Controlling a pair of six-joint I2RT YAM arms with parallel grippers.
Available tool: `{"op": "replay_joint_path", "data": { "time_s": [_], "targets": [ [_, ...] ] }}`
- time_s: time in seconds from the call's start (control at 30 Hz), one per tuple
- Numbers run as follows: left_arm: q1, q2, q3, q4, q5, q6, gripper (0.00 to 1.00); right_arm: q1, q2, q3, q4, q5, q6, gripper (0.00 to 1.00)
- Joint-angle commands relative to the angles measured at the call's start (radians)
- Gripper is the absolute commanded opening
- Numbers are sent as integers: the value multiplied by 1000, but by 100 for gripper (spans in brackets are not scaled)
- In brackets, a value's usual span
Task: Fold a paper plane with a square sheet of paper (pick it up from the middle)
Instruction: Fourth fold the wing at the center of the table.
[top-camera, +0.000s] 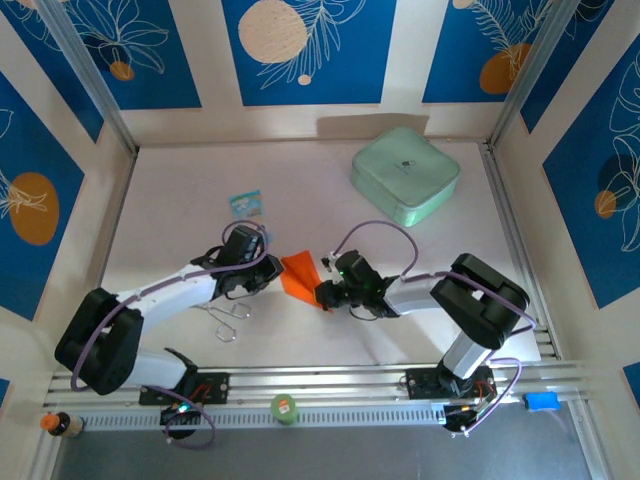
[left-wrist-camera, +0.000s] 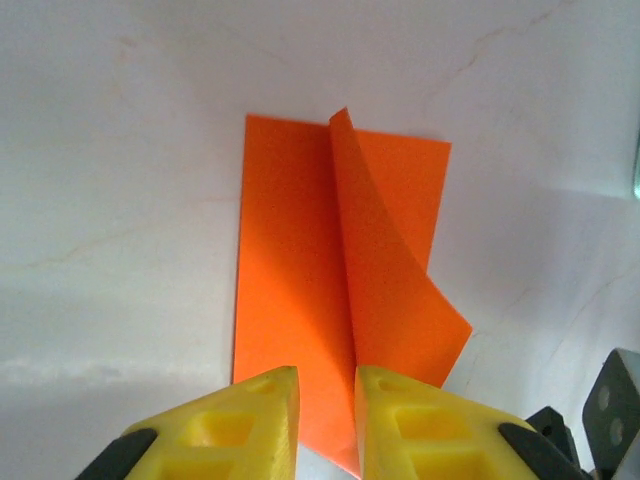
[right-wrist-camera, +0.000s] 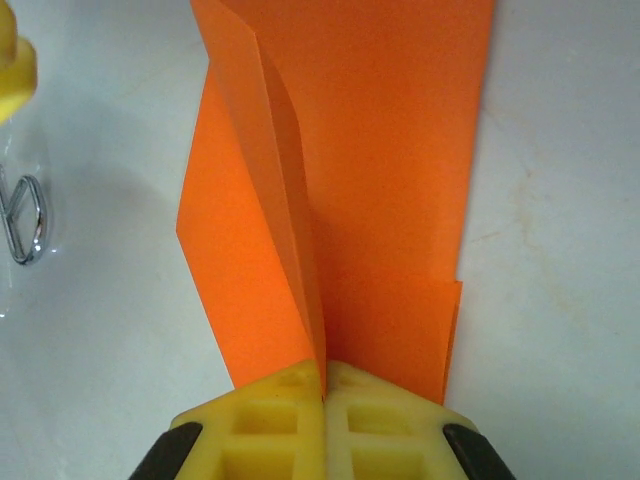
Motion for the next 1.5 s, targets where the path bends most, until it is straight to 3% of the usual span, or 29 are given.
{"op": "replay_joint_path", "data": {
  "time_s": [0.0,0.23,0.87,1.47],
  "targets": [
    [8,4,36,-48,59,41,21,37,-18,-28,4,10,108,4],
    [8,19,31,52,58,56,14,66,21,-116,211,85,165,4],
    [-41,133,-13,326,136,13,2,71,25,-180,286,103,280,4],
    [-87,223,-60,471,164,3,1,49,35,-153,216,57,372,4]
  ]
}}
